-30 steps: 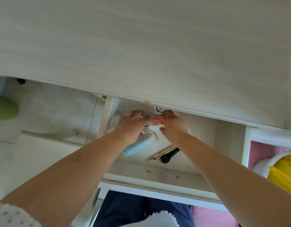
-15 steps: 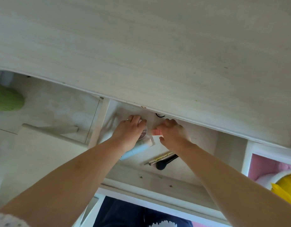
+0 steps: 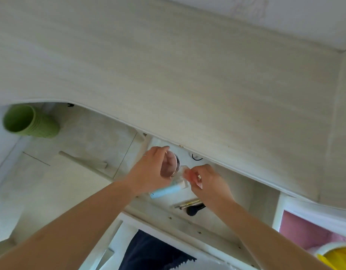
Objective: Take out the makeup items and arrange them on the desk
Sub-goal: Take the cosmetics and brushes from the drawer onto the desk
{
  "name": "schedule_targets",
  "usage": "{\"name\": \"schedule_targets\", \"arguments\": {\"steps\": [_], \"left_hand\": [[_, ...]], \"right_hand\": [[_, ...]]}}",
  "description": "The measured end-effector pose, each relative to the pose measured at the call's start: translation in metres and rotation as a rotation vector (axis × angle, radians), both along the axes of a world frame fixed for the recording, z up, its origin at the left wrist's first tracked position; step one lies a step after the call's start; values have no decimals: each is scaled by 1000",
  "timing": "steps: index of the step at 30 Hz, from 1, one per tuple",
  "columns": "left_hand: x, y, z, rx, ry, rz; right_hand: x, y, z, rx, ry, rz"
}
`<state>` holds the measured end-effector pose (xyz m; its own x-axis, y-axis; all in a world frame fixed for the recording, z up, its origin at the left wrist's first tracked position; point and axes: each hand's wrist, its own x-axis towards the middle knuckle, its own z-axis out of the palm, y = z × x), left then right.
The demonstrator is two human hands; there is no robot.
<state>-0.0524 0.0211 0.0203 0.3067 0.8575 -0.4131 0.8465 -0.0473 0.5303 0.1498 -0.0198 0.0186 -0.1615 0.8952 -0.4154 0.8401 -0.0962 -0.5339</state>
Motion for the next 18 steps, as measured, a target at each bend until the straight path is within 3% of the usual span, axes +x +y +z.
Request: {"name": "schedule_targets", "arguments": {"steps": [8, 13, 18], "left_hand": [[-59, 32, 79, 144, -243, 232], [-107, 93, 105, 408, -244, 402], [-167, 169, 115, 400, -248, 560]], "right_hand": [[-40, 50, 86, 190, 256, -70], [-92, 134, 124, 275, 312, -39], [-158, 221, 128, 264, 375, -47]]}}
